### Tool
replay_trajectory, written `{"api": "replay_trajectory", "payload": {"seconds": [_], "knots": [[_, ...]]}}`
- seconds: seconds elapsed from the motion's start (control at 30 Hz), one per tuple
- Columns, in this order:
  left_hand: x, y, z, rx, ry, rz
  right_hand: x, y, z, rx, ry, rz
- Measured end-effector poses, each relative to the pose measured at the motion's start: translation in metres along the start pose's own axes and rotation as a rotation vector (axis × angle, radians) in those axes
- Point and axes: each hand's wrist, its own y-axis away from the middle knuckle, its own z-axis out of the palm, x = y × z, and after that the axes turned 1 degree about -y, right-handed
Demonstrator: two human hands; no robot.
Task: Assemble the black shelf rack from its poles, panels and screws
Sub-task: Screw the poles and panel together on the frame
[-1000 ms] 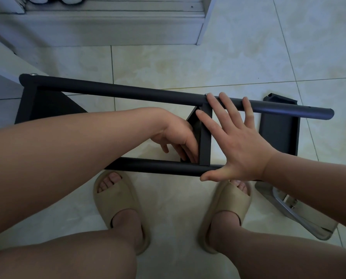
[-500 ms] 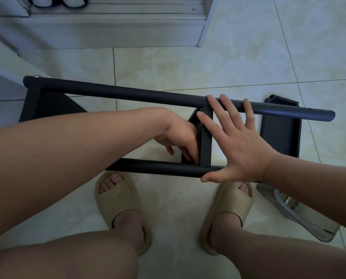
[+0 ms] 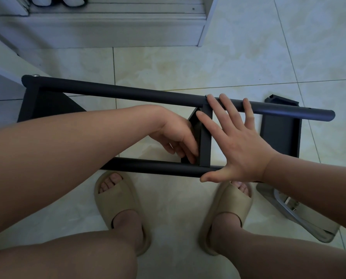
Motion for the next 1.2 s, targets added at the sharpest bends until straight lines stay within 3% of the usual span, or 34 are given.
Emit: {"api": "replay_trajectory", "payload": {"seconds": [0.2, 0.8, 1.2], "knots": [[-0.001, -0.008, 0.007, -0.035, 0.113, 0.051, 0.000, 0.000, 0.000, 0.001, -0.001, -0.003], [0.000, -0.004, 0.004, -0.119, 0.063, 0.006, 0.000, 0.000, 0.002, 0.016, -0.001, -0.003], [0.006, 0.003, 0.009, -0.052, 0.030, 0.007, 0.000, -0.001, 0.002, 0.019, -0.004, -0.005]]}}
